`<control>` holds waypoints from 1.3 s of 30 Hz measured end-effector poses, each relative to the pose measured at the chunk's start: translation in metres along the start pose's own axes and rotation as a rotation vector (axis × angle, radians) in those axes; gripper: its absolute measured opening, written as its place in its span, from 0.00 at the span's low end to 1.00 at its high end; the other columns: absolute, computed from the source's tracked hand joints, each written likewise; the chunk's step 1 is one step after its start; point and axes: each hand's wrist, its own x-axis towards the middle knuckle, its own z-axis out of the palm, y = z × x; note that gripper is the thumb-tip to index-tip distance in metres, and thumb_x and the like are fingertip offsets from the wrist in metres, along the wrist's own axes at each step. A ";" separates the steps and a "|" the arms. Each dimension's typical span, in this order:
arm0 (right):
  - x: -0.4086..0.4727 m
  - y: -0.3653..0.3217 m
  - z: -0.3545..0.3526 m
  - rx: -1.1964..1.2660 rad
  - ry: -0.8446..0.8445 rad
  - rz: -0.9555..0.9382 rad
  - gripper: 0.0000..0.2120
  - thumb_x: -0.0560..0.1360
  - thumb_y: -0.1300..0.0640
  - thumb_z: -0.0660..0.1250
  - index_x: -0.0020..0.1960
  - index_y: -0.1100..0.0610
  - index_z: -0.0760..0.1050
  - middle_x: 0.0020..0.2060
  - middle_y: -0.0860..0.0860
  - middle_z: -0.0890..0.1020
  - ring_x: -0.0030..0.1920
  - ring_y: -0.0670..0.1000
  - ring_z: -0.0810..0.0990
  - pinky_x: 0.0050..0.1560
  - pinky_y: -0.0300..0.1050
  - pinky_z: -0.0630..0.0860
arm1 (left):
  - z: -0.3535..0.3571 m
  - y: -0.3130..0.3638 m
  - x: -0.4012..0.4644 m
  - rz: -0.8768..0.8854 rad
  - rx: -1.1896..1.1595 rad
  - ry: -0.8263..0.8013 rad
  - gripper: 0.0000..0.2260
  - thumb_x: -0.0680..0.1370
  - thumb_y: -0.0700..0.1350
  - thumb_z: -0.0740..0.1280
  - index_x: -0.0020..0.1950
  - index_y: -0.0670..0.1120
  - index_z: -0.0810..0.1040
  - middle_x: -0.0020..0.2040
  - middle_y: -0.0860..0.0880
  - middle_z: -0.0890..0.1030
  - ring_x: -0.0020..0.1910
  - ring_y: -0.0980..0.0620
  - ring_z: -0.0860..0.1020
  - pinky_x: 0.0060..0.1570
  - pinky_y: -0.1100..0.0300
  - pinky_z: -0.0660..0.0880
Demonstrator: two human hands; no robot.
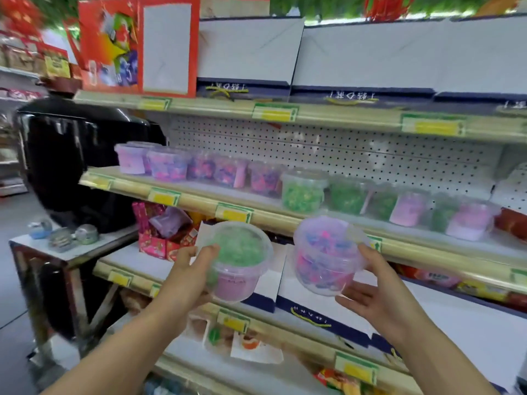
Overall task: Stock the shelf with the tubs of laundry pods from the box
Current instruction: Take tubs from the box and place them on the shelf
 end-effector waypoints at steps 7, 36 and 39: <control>0.018 -0.031 0.025 -0.007 -0.020 0.001 0.10 0.73 0.44 0.66 0.48 0.49 0.73 0.47 0.62 0.75 0.48 0.58 0.77 0.51 0.55 0.76 | -0.004 0.036 0.015 0.059 -0.025 -0.011 0.09 0.78 0.56 0.62 0.49 0.52 0.68 0.45 0.46 0.74 0.38 0.50 0.74 0.37 0.58 0.74; 0.176 -0.049 0.303 -0.176 -0.004 0.074 0.19 0.75 0.44 0.65 0.59 0.55 0.71 0.43 0.52 0.76 0.39 0.53 0.78 0.35 0.51 0.78 | -0.151 0.086 0.184 0.091 0.025 -0.041 0.12 0.75 0.59 0.64 0.50 0.53 0.70 0.54 0.44 0.77 0.50 0.44 0.80 0.52 0.47 0.78; 0.184 -0.048 0.319 -0.221 -0.026 0.068 0.18 0.78 0.43 0.60 0.57 0.56 0.70 0.46 0.53 0.75 0.41 0.54 0.78 0.47 0.54 0.79 | -0.158 0.085 0.190 0.089 0.016 -0.037 0.11 0.75 0.59 0.64 0.51 0.54 0.70 0.55 0.45 0.77 0.50 0.44 0.79 0.53 0.46 0.78</control>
